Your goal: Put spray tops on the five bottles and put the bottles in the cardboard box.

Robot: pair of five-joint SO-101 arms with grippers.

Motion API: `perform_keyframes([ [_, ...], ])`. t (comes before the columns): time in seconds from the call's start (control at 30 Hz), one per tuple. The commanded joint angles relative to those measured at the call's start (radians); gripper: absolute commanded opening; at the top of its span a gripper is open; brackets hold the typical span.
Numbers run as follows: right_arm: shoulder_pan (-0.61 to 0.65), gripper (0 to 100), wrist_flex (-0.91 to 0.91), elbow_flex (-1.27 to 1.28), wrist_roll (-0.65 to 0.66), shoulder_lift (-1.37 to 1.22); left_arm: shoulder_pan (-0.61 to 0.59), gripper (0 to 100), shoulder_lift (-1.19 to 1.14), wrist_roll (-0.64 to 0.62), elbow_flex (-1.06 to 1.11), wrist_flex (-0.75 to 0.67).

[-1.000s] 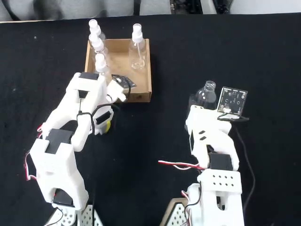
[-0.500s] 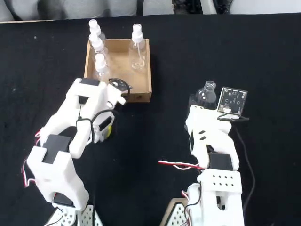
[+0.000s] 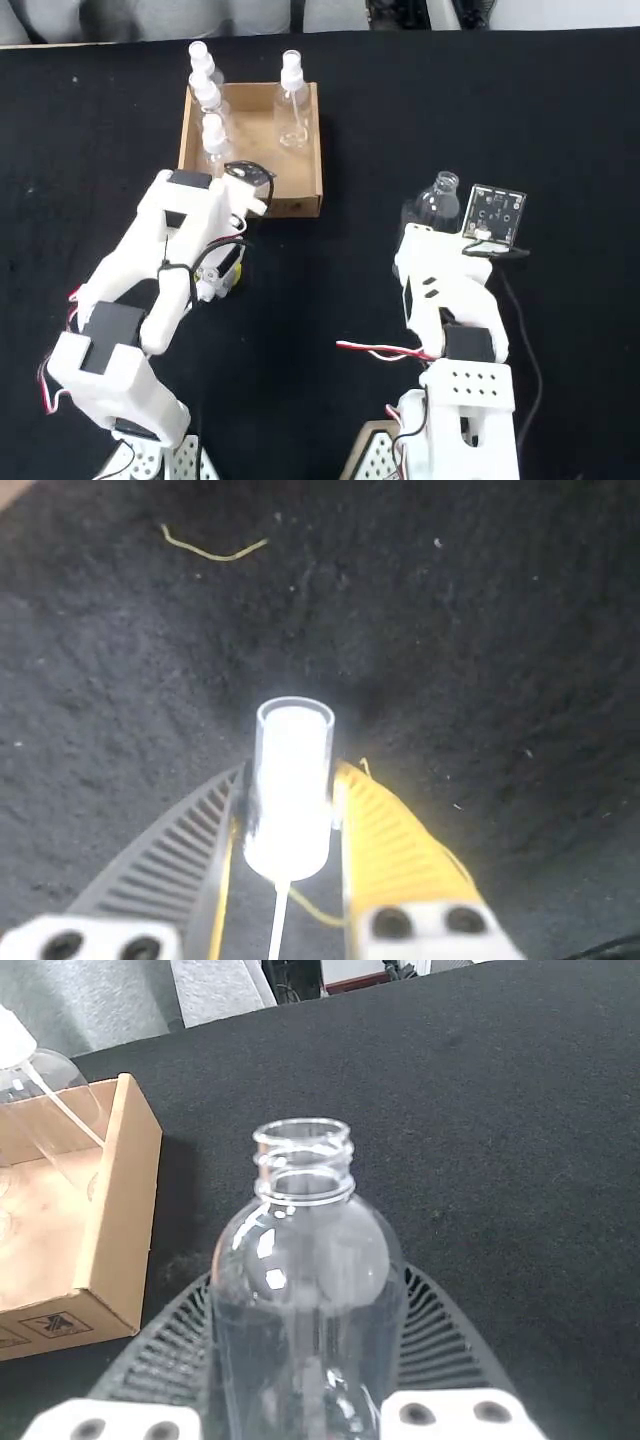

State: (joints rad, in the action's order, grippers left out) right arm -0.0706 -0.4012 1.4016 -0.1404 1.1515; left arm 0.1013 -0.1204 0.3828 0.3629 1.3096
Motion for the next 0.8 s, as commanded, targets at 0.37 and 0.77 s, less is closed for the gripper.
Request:
perform_keyframes([
  [0.37, -0.026, 8.3, 0.032, -0.008, 0.012, 0.035, 0.01, 3, 0.233, -0.172, 0.065, -0.006],
  [0.77, -0.026, 8.3, 0.032, -0.008, 0.012, 0.033, 0.012, 3, 0.368, -0.356, 0.081, 0.0],
])
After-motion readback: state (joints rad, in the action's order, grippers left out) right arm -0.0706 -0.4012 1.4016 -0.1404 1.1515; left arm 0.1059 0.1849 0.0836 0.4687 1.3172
